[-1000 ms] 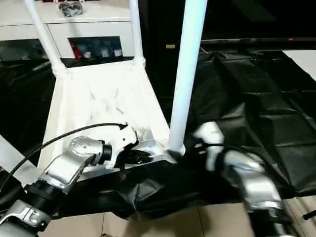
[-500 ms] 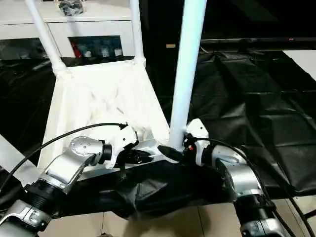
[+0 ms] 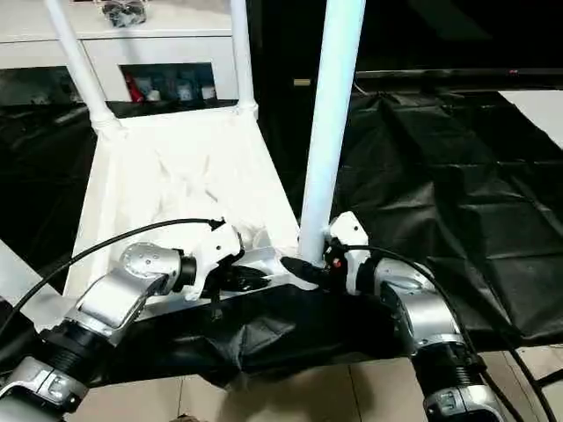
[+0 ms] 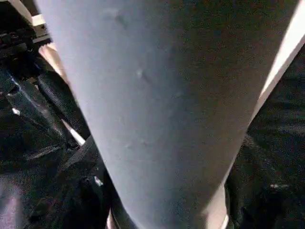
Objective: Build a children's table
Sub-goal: Rotate leg to tighten
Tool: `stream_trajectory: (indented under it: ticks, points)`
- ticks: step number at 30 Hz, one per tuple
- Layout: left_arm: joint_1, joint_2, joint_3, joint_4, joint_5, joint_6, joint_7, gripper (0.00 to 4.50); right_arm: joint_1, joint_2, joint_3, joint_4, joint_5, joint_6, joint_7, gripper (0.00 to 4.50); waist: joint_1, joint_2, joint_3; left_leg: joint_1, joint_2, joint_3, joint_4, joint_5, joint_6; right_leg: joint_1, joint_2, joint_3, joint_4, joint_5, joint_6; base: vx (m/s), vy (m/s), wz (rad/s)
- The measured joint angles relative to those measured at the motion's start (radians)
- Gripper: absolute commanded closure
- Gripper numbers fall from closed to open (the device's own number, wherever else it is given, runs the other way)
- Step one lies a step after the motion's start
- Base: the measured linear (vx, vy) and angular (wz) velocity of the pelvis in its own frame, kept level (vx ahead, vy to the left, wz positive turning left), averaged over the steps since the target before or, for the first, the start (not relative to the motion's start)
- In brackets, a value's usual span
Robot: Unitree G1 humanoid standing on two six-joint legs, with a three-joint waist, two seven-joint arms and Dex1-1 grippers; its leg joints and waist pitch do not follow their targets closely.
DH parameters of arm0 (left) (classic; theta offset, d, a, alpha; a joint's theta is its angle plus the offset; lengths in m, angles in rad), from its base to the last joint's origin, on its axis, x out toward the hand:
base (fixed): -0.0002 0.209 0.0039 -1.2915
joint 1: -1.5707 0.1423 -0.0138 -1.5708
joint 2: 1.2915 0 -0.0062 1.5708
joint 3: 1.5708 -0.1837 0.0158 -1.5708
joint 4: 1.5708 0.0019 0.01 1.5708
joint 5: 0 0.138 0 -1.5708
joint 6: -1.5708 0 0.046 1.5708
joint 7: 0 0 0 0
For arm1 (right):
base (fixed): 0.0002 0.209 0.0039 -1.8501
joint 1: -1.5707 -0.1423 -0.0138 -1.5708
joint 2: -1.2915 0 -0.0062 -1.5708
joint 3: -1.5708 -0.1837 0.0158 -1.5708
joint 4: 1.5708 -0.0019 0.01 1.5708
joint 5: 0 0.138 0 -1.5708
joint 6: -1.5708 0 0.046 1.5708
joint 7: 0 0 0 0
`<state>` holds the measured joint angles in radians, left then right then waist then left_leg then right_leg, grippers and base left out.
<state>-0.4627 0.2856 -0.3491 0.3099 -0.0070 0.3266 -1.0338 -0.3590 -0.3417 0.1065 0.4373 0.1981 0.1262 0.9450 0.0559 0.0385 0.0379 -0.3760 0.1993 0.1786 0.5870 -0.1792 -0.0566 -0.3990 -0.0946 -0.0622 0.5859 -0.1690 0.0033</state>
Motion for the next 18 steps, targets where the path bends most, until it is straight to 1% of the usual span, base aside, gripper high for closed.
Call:
stream_trajectory:
  ticks: [4,5,7,9,13,15,18]
  points:
    - [0.004,0.0,0.001,-0.006,0.0,0.002,0.005,4.5,0.002,0.009,-0.003,0.0,0.001,0.001,-0.013,1.88,-0.002,-0.001,0.0,0.0,0.0,0.0,0.0,0.0,0.0,0.0,0.0,0.0,0.0,0.0,0.0,0.0,0.0,0.0]
    - [0.007,-0.008,0.009,-0.006,0.0,0.007,0.026,4.5,0.002,0.033,-0.01,0.006,0.0,-0.001,-0.043,1.88,-0.005,-0.001,0.0,0.001,0.0,0.0,0.0,0.0,0.0,0.0,0.0,0.0,0.001,0.0,0.0,0.0,0.0,0.0]
    - [0.007,-0.026,0.021,0.001,0.002,0.019,0.067,4.5,0.001,0.065,-0.033,0.022,-0.005,-0.008,-0.115,1.88,-0.011,-0.003,0.001,0.002,0.0,0.001,0.001,0.0,0.0,0.0,0.0,0.001,0.003,0.0,0.0,0.0,0.0,0.0]
    - [0.002,-0.045,0.031,0.016,0.003,0.033,0.109,4.5,-0.005,0.101,-0.039,0.04,-0.015,-0.012,-0.189,1.88,-0.019,-0.003,0.001,0.004,0.0,0.001,0.002,0.0,0.0,0.001,0.0,0.002,0.006,0.0,0.0,0.0,0.0,0.0]
    - [-0.02,-0.114,0.06,0.055,0.022,0.075,0.231,4.5,-0.059,0.198,-0.062,0.112,-0.064,-0.02,-0.41,1.88,-0.034,-0.005,0.002,0.007,0.0,0.0,0.001,0.001,-0.003,0.0,0.0,0.002,0.007,0.0,0.001,0.0,0.0,0.0]
    - [-0.024,-0.142,0.071,0.062,0.028,0.097,0.287,4.5,-0.093,0.246,-0.065,0.149,-0.092,-0.02,-0.531,1.88,-0.043,-0.004,0.001,0.008,-0.002,-0.004,0.0,0.002,-0.004,0.001,0.0,0.0,0.006,-0.001,0.002,0.0,0.0,0.0]
    - [-0.02,-0.157,0.076,0.057,0.034,0.113,0.311,4.5,-0.112,0.279,-0.068,0.174,-0.114,-0.026,-0.598,1.88,-0.05,-0.003,0.0,0.009,-0.002,-0.006,-0.002,0.002,-0.004,0.0,0.001,-0.001,0.006,-0.001,0.002,0.0,0.0,0.0]
